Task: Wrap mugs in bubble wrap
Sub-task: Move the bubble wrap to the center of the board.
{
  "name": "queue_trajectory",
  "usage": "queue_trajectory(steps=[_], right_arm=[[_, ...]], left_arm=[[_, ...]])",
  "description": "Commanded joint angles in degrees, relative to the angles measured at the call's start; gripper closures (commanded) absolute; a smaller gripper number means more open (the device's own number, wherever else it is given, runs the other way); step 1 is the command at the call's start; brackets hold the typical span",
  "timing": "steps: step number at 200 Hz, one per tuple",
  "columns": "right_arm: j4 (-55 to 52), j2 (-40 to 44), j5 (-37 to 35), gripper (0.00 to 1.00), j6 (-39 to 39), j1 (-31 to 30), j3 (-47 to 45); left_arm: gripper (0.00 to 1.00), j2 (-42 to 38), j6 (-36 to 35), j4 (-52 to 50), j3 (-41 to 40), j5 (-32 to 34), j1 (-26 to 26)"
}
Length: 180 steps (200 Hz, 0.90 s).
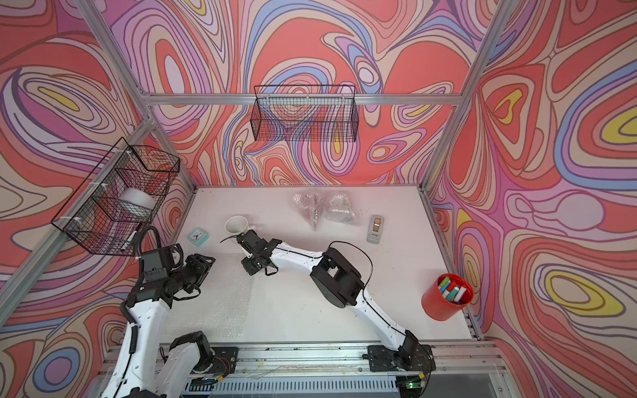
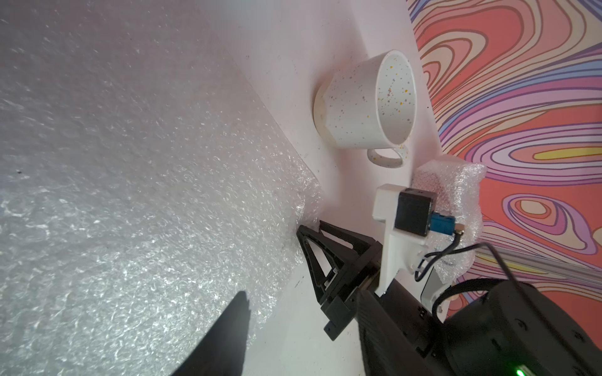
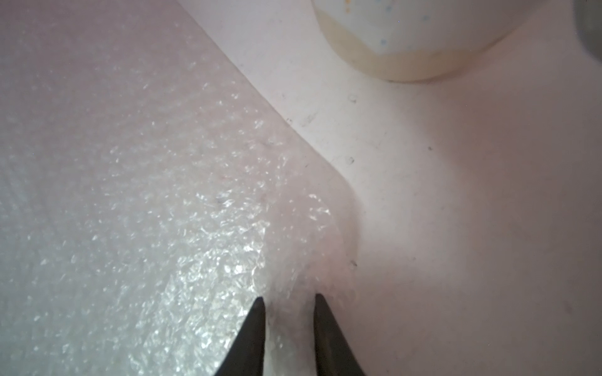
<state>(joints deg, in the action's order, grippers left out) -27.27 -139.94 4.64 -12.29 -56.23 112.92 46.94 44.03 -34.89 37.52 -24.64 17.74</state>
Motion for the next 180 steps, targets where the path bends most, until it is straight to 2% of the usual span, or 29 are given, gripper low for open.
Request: queue_trajectory(steps=[1,23,31,46,65,90,135,155,180], right_arm=[[-1.67,4.34,2.67,0.88,-0.2,0.33,-5.85],[-0.57,12.81,7.01,1.0,0.91,3.43,-14.31],[-1.11,15.98,9.87,1.0,2.1,5.11,-17.83],[-4.94,21.32,14.08,1.0,5.44,9.14,-23.43],[-11.95,26.44,14.56,1.0,10.43,13.54,-28.84],[-19.83,30.02,10.96,1.0,14.51,17.91,-31.39],[-22.35,30.66,1.05,1.0,14.12,24.48,-30.21],[-23.03,30.13,-2.34,1.0,14.49,26.71,-29.18],[-23.75,28.89,-7.43,1.0,14.92,28.53,-28.14]], left_arm=[[0.41,0.24,-3.19,-3.23,2.32,-0.23,0.38],[0.4,1.34,-4.61,-4.96,2.92,0.86,-0.51],[0.4,1.8,-4.58,-5.04,2.7,1.32,-1.66],[0.39,2.83,-3.84,-4.11,1.85,3.81,-6.08],[0.39,5.99,-2.37,-1.23,0.29,7.21,-12.82],[0.4,12.36,-1.16,4.04,-1.34,8.27,-18.12],[0.43,22.84,-0.31,10.04,-1.38,10.15,-24.97],[0.44,25.51,0.24,10.4,-1.33,12.42,-28.81],[0.45,26.02,2.03,12.25,-3.4,12.98,-31.1]])
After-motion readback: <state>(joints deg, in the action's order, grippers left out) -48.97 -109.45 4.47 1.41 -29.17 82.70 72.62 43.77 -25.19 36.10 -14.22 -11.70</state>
